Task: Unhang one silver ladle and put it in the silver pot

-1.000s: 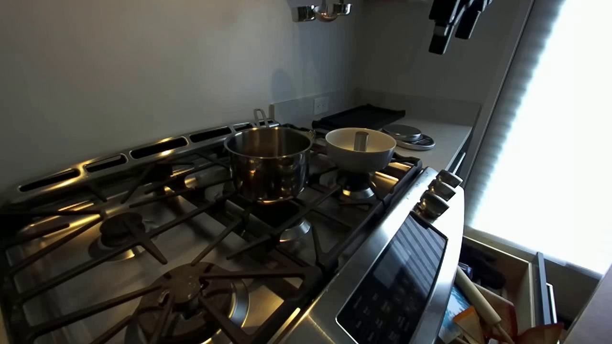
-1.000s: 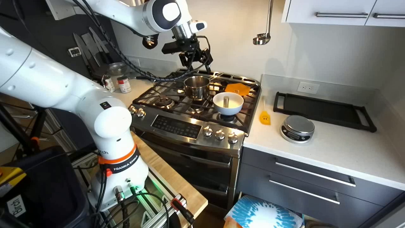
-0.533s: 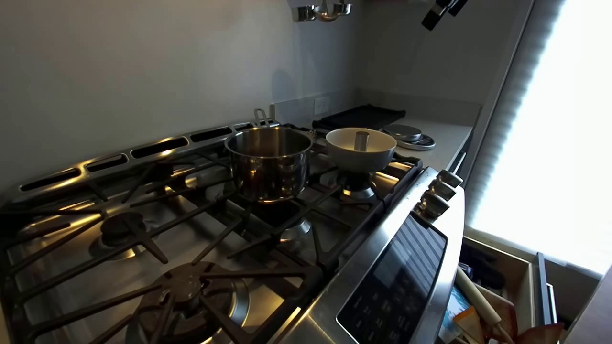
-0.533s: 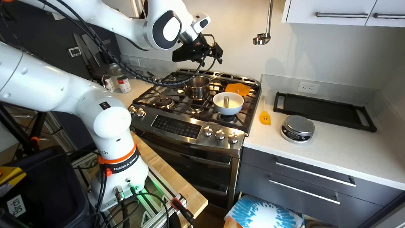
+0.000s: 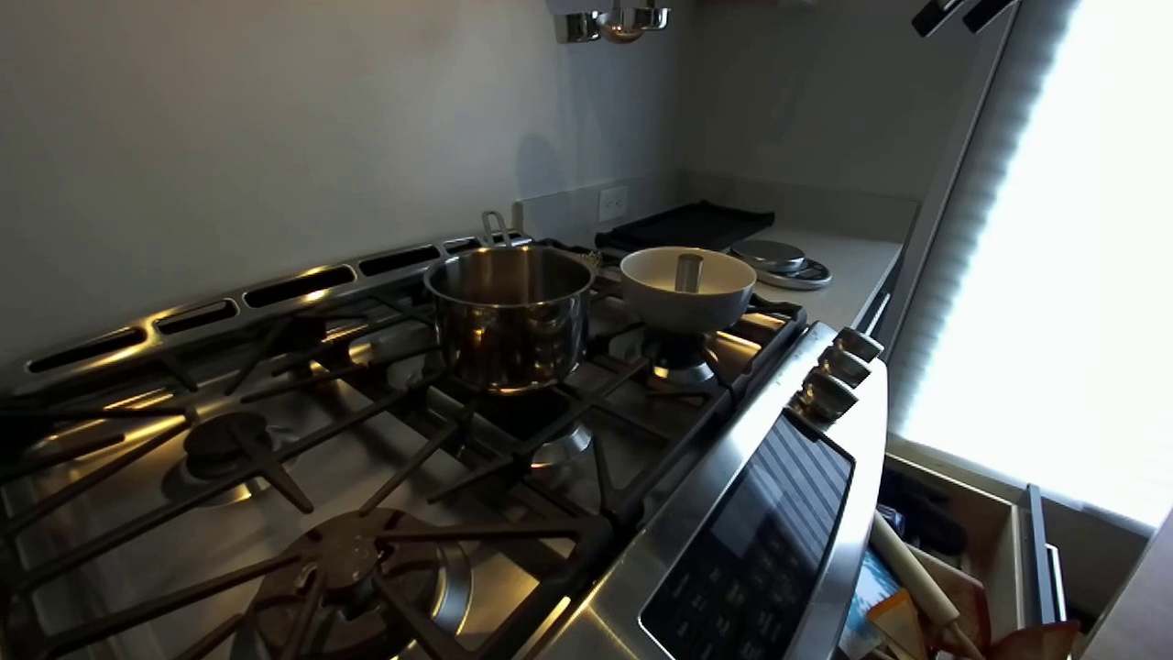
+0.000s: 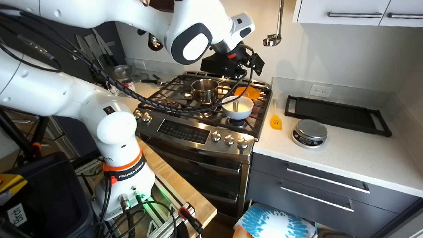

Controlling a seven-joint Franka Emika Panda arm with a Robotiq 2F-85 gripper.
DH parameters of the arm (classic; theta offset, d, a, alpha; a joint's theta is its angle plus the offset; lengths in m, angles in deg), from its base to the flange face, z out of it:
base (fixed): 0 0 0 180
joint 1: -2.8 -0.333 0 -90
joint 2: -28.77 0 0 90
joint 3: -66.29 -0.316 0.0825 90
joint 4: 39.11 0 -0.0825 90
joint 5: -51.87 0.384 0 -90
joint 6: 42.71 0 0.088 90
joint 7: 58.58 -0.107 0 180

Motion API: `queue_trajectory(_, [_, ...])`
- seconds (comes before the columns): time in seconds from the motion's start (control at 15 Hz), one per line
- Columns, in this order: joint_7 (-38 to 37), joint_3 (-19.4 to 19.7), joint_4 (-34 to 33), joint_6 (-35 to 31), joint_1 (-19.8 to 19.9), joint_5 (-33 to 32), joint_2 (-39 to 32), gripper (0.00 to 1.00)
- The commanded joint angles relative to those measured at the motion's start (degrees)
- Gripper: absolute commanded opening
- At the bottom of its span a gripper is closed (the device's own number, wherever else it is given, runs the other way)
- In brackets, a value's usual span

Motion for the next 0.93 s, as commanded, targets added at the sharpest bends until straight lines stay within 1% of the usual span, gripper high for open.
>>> queue_trajectory(0.0, [0.32,-1.25,-0.05,0.07,0.44,0.92,-0.14,1.0])
queue_trajectory(0.07, [0.1,-1.75,-0.05,0.08,0.43,0.89,-0.18,1.0])
queue_trajectory(0.2, [4.03,2.8,-2.49,-3.48,-3.11,1.87,-3.87,1.0])
queue_trajectory(0.27, [6.93,6.44,-3.9,-5.63,-6.37,2.99,-5.3,1.0])
queue_trajectory(0.33, [11.37,11.44,-6.63,-7.36,-11.15,3.98,-8.13,1.0])
queue_trajectory(0.4, [14.82,15.65,-7.73,-8.89,-15.53,4.99,-8.48,1.0])
queue_trajectory(0.53, [24.12,21.38,-9.88,-9.51,-23.0,11.98,-7.01,1.0])
queue_trajectory(0.73, [37.21,31.43,-16.52,-9.39,-35.84,20.82,-5.9,1.0])
queue_trajectory(0.87, [42.62,38.38,-21.62,-9.77,-44.09,24.21,-5.65,1.0])
